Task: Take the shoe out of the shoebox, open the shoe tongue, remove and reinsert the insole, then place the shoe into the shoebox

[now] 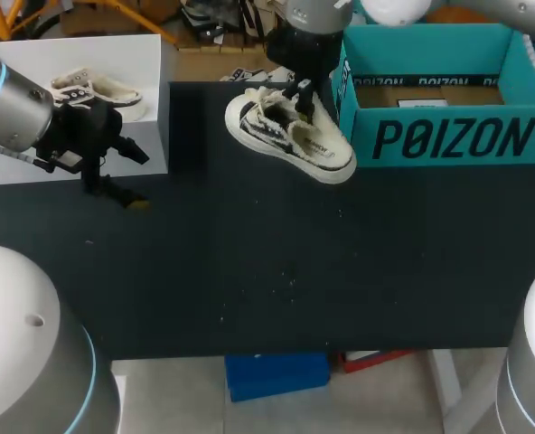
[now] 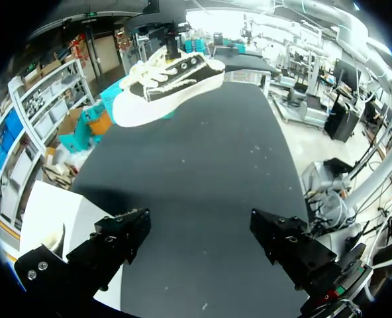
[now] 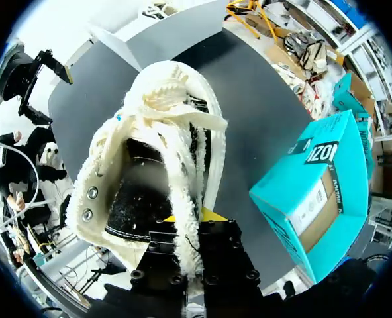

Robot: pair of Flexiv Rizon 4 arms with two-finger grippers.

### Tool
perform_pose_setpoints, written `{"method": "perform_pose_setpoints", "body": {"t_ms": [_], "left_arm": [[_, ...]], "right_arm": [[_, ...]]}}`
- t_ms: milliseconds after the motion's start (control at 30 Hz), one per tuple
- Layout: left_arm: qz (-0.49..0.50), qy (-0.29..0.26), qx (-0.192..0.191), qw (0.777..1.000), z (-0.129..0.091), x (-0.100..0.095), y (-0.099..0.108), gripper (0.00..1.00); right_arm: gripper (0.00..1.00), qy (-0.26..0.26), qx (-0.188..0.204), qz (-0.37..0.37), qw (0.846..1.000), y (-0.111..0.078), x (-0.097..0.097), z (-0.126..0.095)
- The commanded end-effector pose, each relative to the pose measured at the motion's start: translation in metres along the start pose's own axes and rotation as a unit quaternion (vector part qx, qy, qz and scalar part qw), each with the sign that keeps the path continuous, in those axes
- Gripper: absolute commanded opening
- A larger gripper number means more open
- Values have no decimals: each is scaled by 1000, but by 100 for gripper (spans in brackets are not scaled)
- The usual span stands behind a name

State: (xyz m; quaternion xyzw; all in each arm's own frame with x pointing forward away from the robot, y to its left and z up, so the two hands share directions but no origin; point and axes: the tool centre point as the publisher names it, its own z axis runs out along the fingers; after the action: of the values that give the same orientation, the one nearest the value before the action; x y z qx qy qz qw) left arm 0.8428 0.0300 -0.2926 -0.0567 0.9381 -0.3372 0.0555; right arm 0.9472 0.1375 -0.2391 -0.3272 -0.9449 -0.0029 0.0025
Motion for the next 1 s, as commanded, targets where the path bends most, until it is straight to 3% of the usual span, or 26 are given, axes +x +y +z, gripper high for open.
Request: {"method": "perform_pose_setpoints", "body": {"t_ms": [33,533,800,1000], "left_arm": [[1,-2,1,1000,1,0,1,100],[1,-2,1,1000,1,0,1,100],[1,-2,1,1000,1,0,1,100],[1,-2,1,1000,1,0,1,100]], "right_arm": [[0,-18,88,-118,989,-2,-12,-81],[0,-28,94,-129,987,0,-10,-76],[0,-72,133,-141,978,-15,-60,-74],[0,-76,118,-159,977,-23,-98,-83]]}}
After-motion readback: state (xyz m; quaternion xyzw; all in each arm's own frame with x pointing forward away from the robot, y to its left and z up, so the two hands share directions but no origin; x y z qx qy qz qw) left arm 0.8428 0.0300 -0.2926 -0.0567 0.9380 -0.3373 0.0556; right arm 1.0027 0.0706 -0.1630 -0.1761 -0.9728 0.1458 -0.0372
